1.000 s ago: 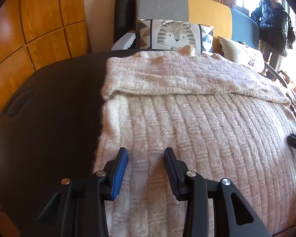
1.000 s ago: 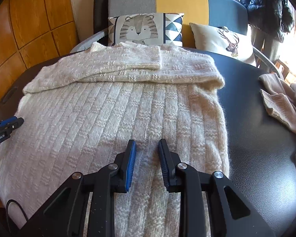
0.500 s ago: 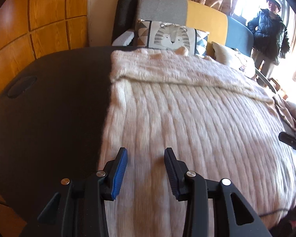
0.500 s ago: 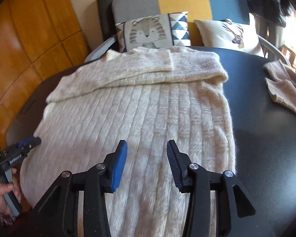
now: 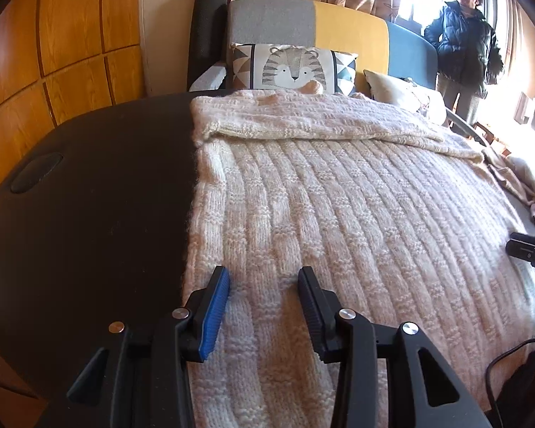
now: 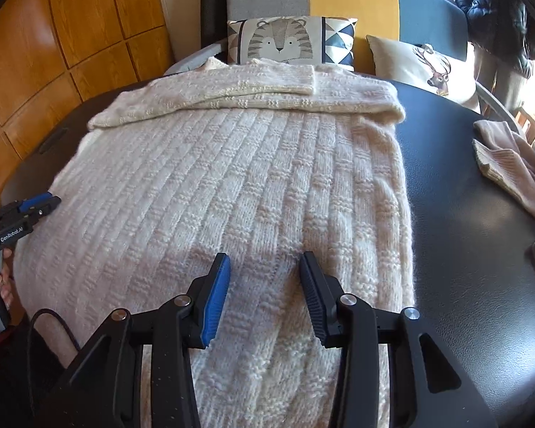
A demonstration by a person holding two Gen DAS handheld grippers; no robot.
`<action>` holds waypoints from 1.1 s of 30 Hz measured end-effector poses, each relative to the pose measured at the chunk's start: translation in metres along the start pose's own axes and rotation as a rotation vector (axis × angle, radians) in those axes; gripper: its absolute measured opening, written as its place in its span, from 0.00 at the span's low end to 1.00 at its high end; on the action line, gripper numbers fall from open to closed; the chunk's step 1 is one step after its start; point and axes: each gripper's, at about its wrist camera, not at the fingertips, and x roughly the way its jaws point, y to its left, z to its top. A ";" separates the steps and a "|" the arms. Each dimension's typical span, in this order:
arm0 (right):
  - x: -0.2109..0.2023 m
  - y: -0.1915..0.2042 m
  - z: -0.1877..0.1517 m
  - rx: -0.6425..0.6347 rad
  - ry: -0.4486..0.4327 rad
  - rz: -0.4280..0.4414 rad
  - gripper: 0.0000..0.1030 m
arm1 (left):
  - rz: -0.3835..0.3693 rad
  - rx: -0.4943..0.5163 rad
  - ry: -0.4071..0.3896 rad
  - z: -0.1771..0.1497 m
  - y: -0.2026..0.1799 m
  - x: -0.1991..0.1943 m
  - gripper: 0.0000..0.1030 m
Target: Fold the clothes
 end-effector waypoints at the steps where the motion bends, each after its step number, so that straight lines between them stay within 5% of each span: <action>1: -0.003 -0.003 -0.001 0.019 -0.007 0.016 0.43 | -0.014 -0.011 0.002 0.000 0.003 -0.002 0.40; 4: -0.015 -0.017 -0.003 0.093 -0.034 0.058 0.43 | -0.036 -0.028 0.001 -0.003 0.009 -0.010 0.40; 11: -0.032 -0.029 -0.014 0.068 -0.061 -0.005 0.43 | -0.040 0.015 -0.020 -0.011 0.003 -0.021 0.40; 12: -0.032 -0.030 -0.013 0.066 -0.061 -0.011 0.42 | -0.024 0.033 -0.004 -0.011 0.000 -0.018 0.40; 14: -0.026 -0.033 -0.008 0.061 -0.052 -0.014 0.24 | -0.010 0.053 0.001 -0.013 -0.003 -0.015 0.40; 25: 0.019 -0.069 0.034 0.115 0.002 -0.129 0.16 | -0.008 0.085 0.015 -0.015 0.000 -0.012 0.41; 33: 0.004 -0.097 0.054 0.263 -0.099 0.006 0.19 | -0.071 0.122 -0.018 0.014 -0.032 -0.011 0.41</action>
